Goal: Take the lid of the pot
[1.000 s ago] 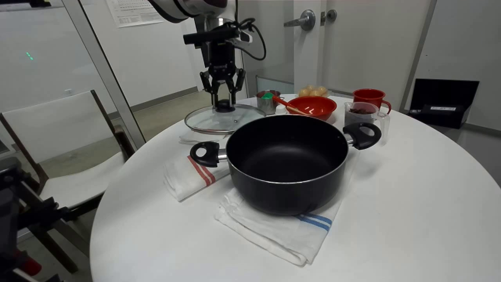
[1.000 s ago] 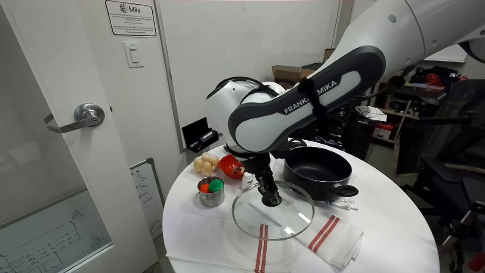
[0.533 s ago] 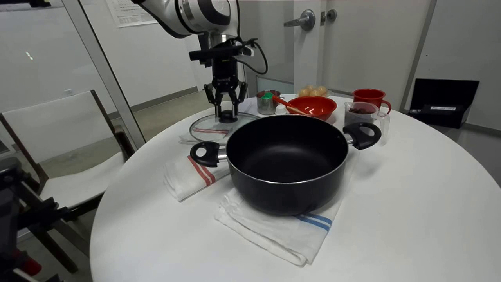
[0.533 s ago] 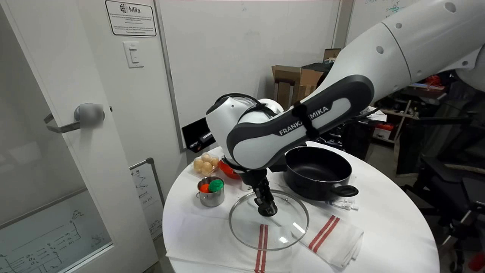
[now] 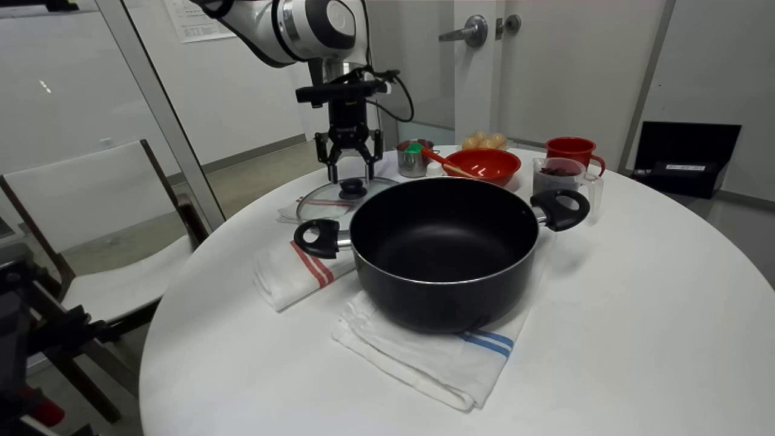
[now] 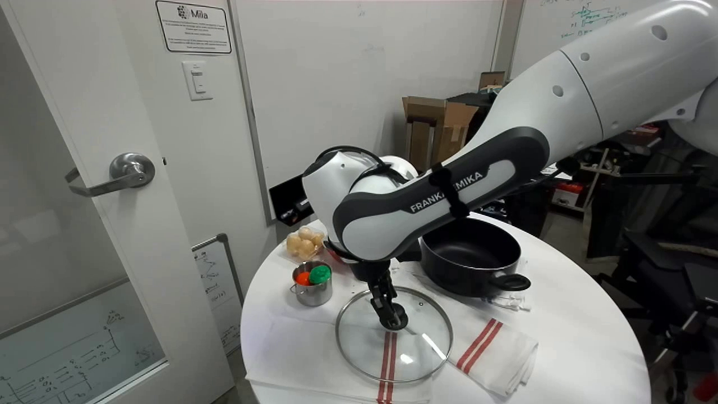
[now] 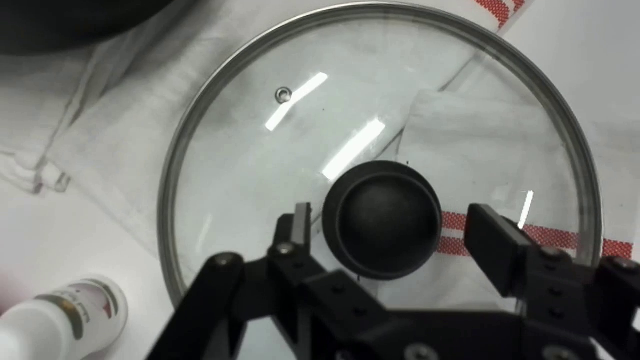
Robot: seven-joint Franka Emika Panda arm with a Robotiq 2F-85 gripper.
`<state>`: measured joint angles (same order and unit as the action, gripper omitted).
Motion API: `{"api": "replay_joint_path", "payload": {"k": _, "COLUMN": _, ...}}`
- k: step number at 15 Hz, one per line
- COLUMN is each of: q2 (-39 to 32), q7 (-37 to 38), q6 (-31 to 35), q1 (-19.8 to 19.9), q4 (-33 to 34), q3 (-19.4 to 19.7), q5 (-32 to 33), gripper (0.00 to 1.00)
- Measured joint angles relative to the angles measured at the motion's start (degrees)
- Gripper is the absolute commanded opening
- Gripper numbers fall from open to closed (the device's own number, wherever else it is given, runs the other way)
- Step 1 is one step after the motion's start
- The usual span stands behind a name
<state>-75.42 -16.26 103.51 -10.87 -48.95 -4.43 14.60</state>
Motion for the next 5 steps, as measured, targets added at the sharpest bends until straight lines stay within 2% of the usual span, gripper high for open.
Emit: {"api": "replay_joint_path", "payload": {"k": 5, "q2": 3.41, "q7": -2.4, "q6": 0.76, "q1": 0.71, "q4": -0.33, "q3": 0.0, "q5": 0.12, "gripper": 1.0}}
